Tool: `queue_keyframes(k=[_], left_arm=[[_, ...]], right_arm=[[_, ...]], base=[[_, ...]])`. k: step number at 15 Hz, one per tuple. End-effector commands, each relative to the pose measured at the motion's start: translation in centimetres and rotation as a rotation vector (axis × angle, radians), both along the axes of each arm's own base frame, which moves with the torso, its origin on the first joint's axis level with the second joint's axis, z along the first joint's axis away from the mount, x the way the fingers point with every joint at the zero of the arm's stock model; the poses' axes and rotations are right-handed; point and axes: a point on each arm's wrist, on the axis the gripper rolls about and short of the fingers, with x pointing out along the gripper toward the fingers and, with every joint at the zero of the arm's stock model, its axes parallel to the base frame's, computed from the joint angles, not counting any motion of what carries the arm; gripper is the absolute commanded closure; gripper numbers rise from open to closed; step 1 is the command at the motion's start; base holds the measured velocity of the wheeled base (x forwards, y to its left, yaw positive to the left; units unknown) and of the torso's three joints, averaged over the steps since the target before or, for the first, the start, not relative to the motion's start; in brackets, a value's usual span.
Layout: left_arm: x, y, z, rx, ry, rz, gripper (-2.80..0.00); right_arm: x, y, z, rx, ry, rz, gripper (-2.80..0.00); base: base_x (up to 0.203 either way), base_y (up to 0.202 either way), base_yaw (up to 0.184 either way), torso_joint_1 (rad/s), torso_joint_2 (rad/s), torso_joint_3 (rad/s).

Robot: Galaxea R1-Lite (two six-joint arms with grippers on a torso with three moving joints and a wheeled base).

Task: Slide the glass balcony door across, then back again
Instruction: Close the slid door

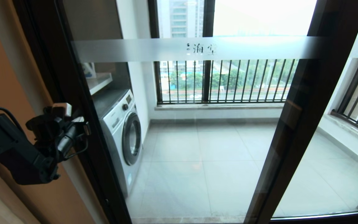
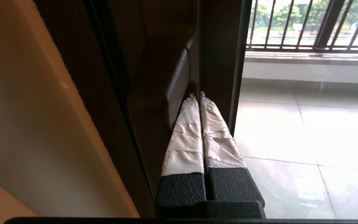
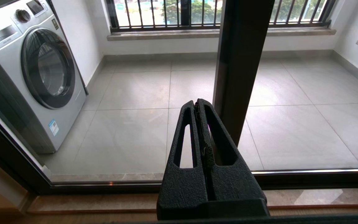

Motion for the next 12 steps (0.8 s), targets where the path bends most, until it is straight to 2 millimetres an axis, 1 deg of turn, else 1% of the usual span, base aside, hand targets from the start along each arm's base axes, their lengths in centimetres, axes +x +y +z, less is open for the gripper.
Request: queue_keyframes(k=[1,6,12], left_arm=[[0.1,0.4,-0.2,0.004,-0.002,0.005,0.0],[0.2,1.5,0.0,0.008,-0.013,0.025,0.0],[0.2,1.5,0.2,0.009,-0.019,0.025,0.0]], right_arm=[[0.0,0.0,0.0,0.0,0.002,0.001,0.0],[0.0,0.0,0.0,0.0,0.001,0.001,0.0],[0.0,0.0,0.0,0.0,0.002,0.001,0.0]], base=[[0.0,0.0,0.0,0.0,0.0,0.0],[0.0,0.0,0.0,0.0,0.0,0.0],[0.0,0.0,0.0,0.0,0.0,0.0]])
